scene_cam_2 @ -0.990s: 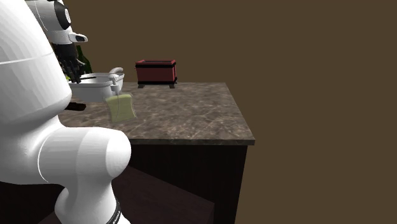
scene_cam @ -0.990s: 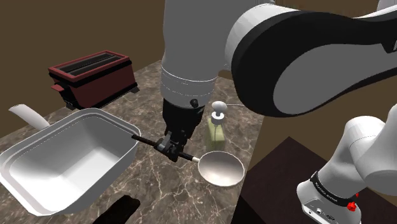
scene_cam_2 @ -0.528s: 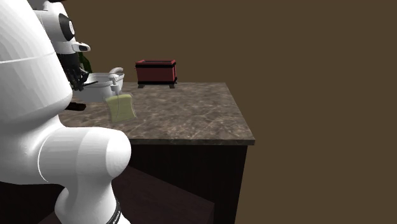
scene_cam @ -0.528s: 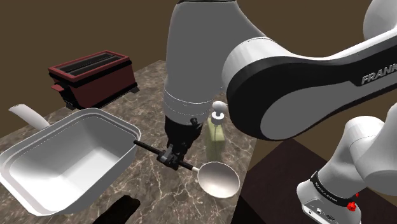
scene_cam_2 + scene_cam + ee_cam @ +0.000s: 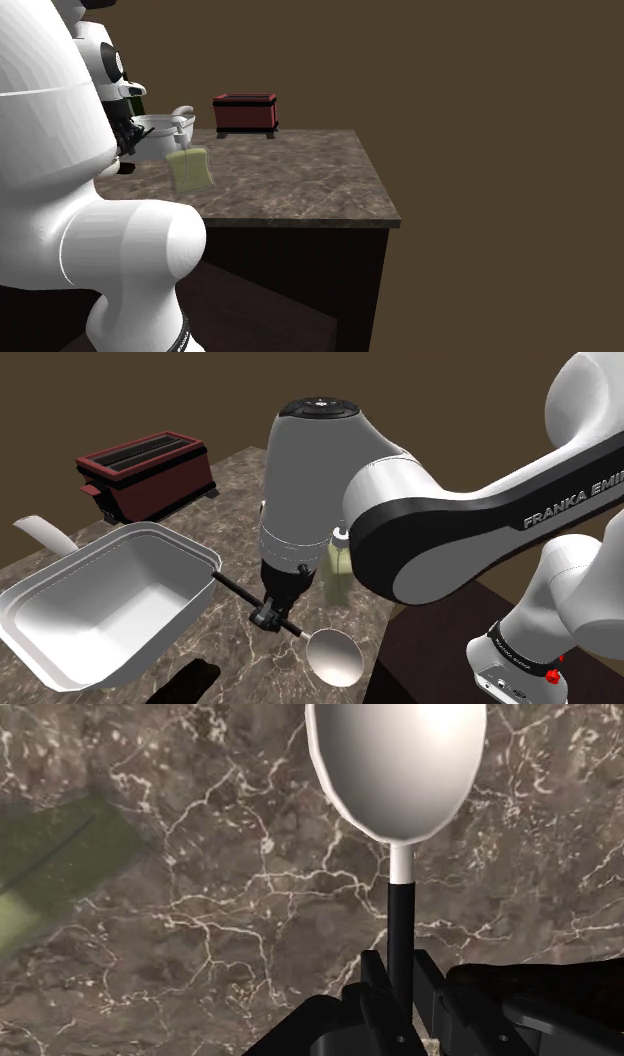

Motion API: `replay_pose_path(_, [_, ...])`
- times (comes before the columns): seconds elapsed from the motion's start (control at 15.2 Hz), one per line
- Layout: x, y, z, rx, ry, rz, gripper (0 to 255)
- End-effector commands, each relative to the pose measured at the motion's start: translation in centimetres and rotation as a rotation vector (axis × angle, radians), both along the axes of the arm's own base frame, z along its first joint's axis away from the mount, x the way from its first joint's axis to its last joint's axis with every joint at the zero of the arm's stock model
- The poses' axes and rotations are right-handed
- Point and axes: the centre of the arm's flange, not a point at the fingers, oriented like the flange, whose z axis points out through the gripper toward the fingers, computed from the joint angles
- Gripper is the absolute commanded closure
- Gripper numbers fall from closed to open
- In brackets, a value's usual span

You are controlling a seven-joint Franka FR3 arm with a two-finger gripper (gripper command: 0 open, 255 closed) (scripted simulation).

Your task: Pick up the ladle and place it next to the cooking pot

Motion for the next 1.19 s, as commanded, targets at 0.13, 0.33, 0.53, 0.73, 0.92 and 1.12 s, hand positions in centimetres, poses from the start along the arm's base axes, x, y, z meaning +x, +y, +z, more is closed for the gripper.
replay_pose_path(0.13, [0.0, 0.0, -2.2, -0.001, 0.001, 0.000, 255])
replay_pose_path(0.33, [0.0, 0.0, -3.8, -0.001, 0.001, 0.000, 255])
replay_pose_path(0.53, [0.0, 0.0, -5.4, -0.001, 0.001, 0.000, 255])
replay_pose_path(0.73, [0.0, 0.0, -7.0, -0.001, 0.001, 0.000, 255])
replay_pose_path(0.92, [0.0, 0.0, -8.6, -0.001, 0.001, 0.000, 255])
replay_pose_path(1.12, [0.0, 0.0, -10.0, -0.001, 0.001, 0.000, 255])
